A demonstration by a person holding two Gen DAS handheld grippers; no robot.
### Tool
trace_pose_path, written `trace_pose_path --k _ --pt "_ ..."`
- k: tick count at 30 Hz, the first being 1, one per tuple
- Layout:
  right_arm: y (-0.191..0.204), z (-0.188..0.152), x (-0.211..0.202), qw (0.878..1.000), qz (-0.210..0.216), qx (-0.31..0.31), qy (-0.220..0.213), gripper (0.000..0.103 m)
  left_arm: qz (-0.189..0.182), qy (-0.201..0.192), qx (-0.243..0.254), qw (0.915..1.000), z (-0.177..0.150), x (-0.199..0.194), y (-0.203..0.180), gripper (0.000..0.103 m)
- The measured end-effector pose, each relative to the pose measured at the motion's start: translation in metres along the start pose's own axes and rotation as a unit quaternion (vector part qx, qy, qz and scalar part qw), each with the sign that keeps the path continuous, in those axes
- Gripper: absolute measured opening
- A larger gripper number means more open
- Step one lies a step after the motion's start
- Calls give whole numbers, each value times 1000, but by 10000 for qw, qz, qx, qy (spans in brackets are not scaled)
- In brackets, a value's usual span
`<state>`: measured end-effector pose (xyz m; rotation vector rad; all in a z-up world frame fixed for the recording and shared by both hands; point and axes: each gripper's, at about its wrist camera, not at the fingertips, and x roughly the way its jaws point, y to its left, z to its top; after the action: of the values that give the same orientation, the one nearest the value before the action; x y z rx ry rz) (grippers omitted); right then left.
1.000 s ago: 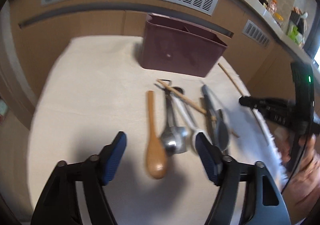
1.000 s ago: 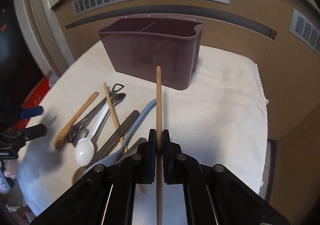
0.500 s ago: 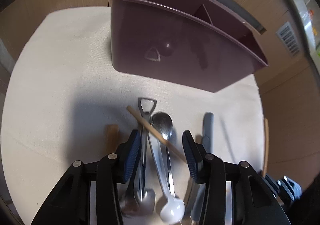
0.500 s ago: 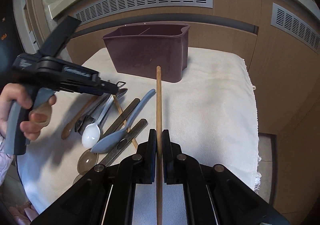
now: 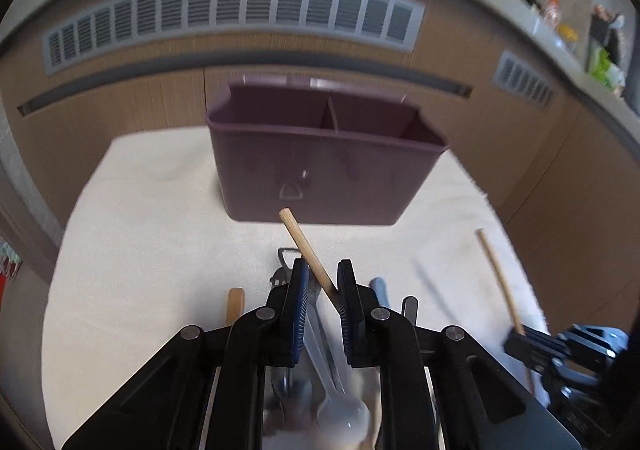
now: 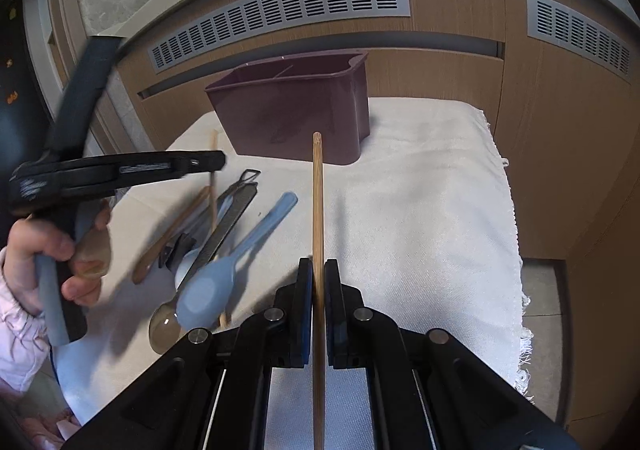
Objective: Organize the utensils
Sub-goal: 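Grasp the other wooden chopstick with the left tool while the right holds one, then lift both chopsticks and drop them into the maroon caddy with both tools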
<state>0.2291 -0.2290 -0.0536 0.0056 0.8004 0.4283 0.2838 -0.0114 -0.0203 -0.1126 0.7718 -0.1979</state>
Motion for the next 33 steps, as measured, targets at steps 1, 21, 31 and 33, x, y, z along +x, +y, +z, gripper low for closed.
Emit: trace_pose_path --k 1,21,31,33 --pt "2 1 -2 10000 13 -9 -31 5 -50 -122 13 9999 -1 -11 0 14" --pt "42 43 -72 9928 229 -181 -1159 4 -562 -1794 312 9817 12 -150 -12 6" --pt "51 156 -112 9588 -145 -439 -2804 5 -573 -2987 524 9512 114 -196 -14 6" --pt "47 171 -97 9577 -192 -371 -2847 5 -584 -3037 480 9498 127 -187 -7 6"
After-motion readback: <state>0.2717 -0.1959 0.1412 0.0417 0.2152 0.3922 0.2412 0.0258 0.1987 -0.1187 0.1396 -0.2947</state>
